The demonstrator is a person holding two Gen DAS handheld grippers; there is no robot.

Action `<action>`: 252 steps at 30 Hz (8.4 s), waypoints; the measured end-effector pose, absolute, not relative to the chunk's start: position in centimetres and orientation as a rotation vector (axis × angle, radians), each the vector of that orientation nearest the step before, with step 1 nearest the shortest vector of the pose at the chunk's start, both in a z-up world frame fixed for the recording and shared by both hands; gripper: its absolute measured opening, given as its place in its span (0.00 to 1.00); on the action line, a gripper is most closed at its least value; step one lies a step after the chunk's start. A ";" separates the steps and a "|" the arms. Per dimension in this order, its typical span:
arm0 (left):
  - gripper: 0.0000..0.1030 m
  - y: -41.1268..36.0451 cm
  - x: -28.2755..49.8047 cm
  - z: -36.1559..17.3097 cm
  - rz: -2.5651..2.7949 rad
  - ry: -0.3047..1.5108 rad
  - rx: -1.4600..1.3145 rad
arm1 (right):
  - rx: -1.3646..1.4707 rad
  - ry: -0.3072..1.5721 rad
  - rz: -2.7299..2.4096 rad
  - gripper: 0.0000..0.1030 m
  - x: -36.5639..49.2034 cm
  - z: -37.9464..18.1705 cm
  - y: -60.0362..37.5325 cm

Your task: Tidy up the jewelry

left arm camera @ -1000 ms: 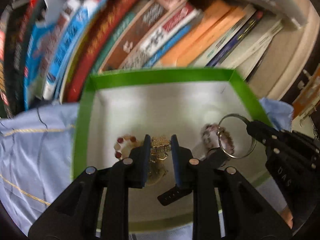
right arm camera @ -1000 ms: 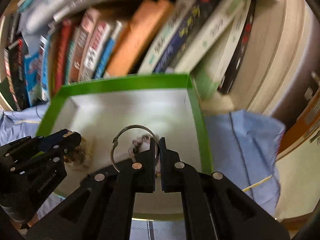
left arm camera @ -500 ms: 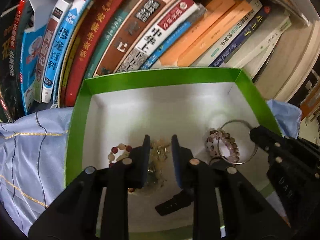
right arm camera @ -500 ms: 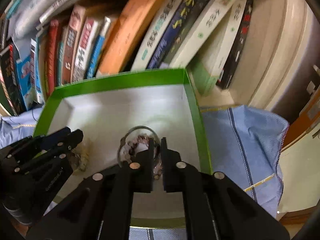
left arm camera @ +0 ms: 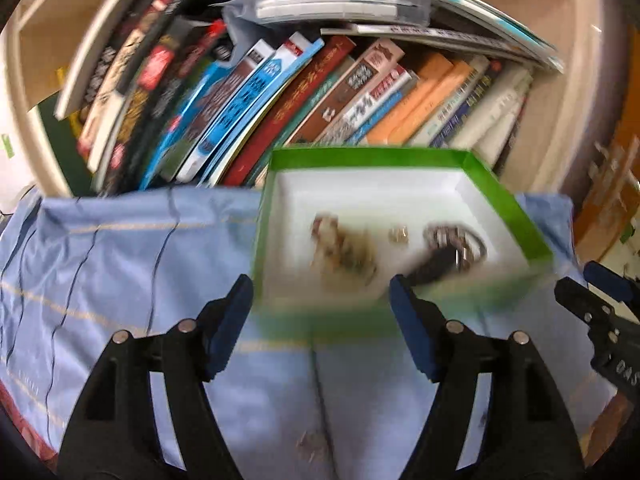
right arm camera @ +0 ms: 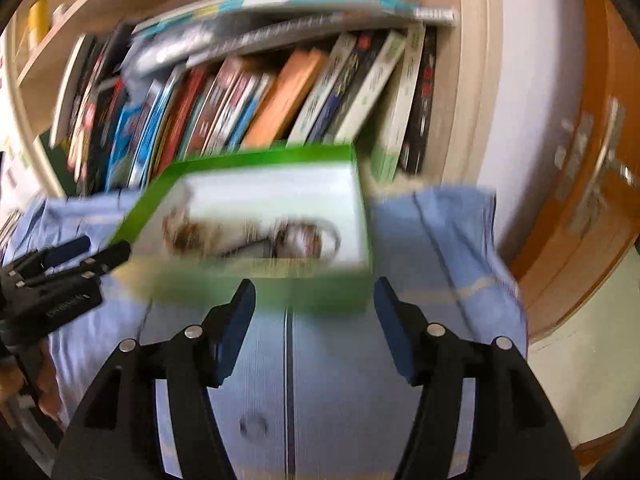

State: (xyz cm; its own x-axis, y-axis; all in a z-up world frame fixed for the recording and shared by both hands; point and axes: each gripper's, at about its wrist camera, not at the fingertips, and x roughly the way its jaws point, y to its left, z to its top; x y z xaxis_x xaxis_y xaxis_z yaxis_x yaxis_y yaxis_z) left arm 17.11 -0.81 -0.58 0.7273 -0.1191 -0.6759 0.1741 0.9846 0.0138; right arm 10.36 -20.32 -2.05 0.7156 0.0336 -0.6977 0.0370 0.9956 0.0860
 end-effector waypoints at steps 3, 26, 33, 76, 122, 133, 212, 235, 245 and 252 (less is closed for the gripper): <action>0.68 0.6 14.0 -2.8 -0.155 0.764 0.073 | 0.097 0.847 0.054 0.59 9.0 -4.7 -19.4; 0.27 0.4 9.9 -9.0 -0.208 0.868 0.093 | -0.039 0.895 0.062 0.20 6.7 -8.3 -14.9; 0.20 -2.2 9.3 -8.9 -0.305 0.877 0.098 | -0.016 0.889 0.018 0.20 6.7 -8.2 -15.6; 0.21 -1.6 8.7 -9.1 -0.193 0.836 0.072 | 0.027 0.854 0.055 0.19 6.5 -8.4 -14.8; 0.41 -0.5 9.5 -9.2 -0.138 0.822 0.065 | -0.016 0.860 0.067 0.22 9.3 -8.5 -13.1; 0.21 -0.3 9.7 -9.0 -0.160 0.817 0.048 | 0.007 0.861 0.055 0.18 8.7 -8.1 -13.8; 0.96 0.8 5.5 2.5 -0.078 0.497 0.068 | 0.019 0.523 -0.150 0.97 2.1 2.7 -18.8; 0.96 0.5 1.6 3.1 -0.095 0.462 0.075 | 0.027 0.478 -0.097 0.97 -1.3 4.0 -17.3; 0.96 0.5 1.5 3.1 -0.095 0.464 0.078 | 0.026 0.476 -0.094 0.97 -1.4 4.0 -17.2; 0.96 0.6 1.3 3.0 -0.091 0.467 0.075 | 0.028 0.480 -0.089 0.97 -1.5 3.9 -17.0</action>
State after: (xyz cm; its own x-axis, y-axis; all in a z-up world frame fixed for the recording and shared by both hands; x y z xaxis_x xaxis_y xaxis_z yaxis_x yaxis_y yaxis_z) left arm 1.35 0.62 3.02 0.8890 -0.0702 -0.4524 0.1048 0.9932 0.0517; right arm -1.47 -17.05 3.94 0.8833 -0.0790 -0.4621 0.0920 0.9957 0.0057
